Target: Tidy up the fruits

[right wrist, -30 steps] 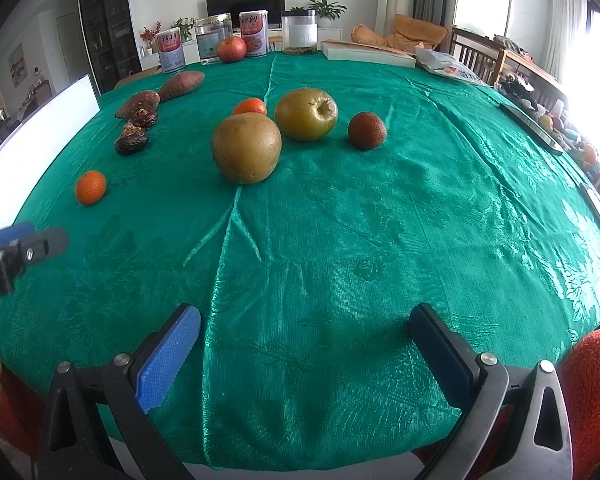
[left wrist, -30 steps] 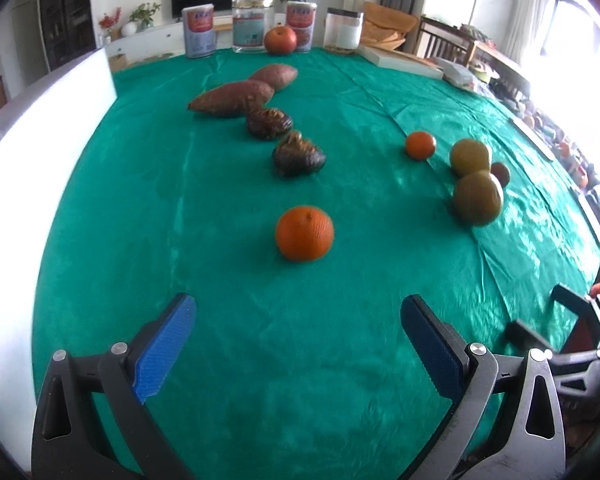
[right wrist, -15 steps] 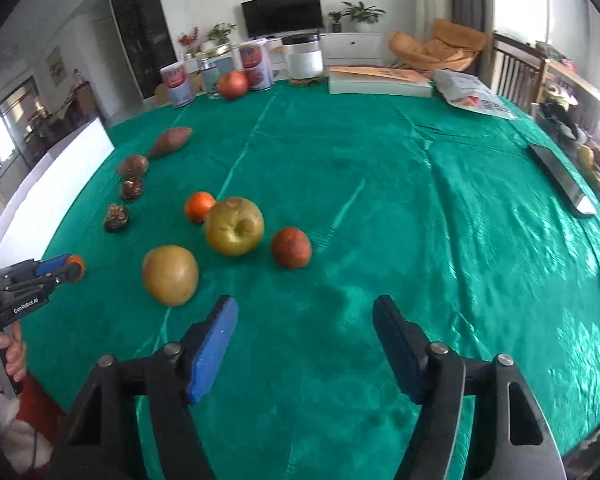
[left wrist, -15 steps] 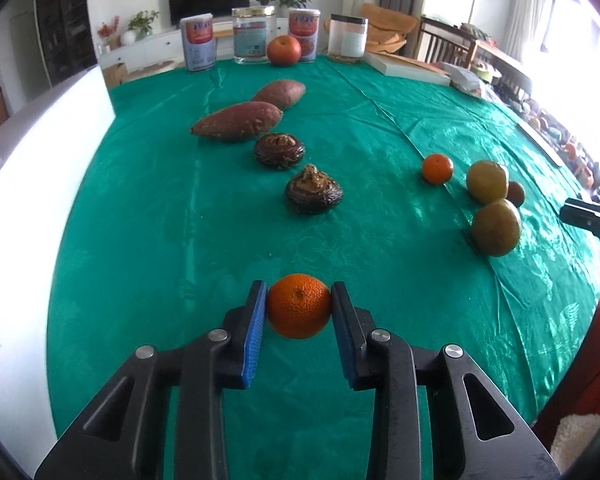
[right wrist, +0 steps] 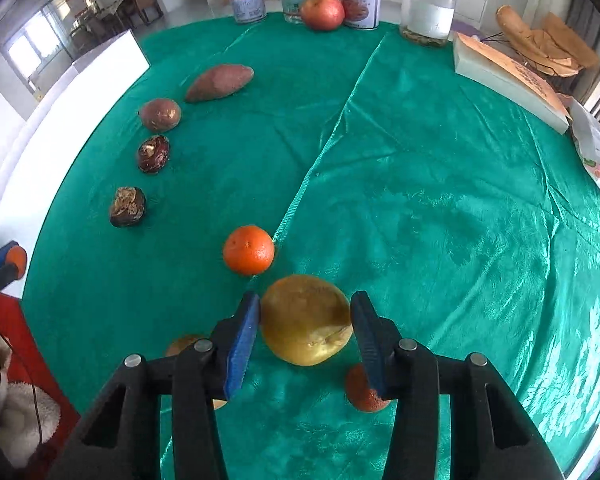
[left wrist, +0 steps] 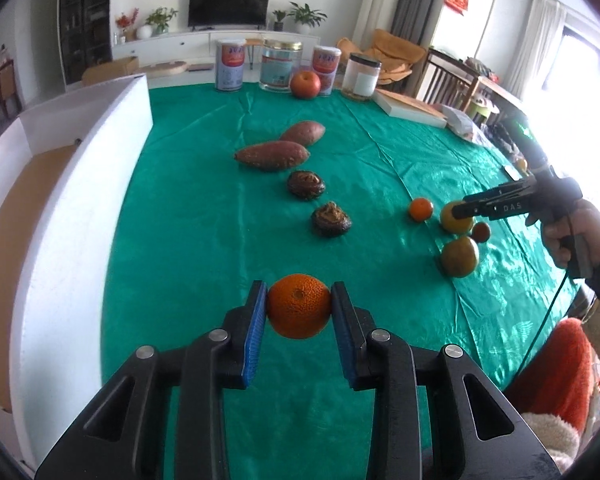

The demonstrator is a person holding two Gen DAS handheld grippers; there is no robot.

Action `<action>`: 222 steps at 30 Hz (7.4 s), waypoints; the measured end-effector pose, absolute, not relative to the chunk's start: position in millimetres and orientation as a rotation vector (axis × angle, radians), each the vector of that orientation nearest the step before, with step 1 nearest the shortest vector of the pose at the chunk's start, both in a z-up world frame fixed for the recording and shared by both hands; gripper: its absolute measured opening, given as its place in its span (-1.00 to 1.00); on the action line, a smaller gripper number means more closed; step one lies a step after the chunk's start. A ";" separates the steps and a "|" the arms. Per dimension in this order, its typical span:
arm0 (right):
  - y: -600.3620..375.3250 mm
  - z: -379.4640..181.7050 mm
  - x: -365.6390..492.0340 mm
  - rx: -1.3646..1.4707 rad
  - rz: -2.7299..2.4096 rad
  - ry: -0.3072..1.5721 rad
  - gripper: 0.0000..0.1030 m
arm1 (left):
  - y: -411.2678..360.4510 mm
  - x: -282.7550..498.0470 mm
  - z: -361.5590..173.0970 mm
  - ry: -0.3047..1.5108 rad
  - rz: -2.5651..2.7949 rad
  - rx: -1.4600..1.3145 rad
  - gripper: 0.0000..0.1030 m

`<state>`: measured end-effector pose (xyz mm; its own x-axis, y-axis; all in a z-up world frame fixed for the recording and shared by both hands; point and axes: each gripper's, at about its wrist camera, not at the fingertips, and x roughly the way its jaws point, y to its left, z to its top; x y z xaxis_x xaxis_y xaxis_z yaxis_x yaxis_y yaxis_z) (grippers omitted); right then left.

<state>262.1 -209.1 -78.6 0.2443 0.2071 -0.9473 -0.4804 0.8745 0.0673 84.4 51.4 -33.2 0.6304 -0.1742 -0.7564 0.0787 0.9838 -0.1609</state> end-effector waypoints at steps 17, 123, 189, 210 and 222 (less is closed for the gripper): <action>-181.6 -84.5 261.3 -0.410 0.372 1.346 0.00 | 102.2 68.1 -14.7 0.878 -0.084 -0.233 -0.37; -213.7 -118.2 66.1 -0.029 0.171 0.827 0.70 | 43.2 89.8 -114.7 0.893 -0.049 -0.106 0.97; -310.8 -83.7 125.4 0.242 0.039 0.819 0.98 | 49.0 93.9 -115.1 0.888 -0.075 -0.022 0.61; -283.8 -84.0 172.6 0.107 0.247 0.915 -0.46 | 54.6 108.3 -107.0 0.925 -0.121 -0.089 0.34; -164.7 -30.6 171.2 0.138 0.549 0.998 -0.45 | 91.2 47.8 -12.1 0.764 -0.099 -0.282 -0.13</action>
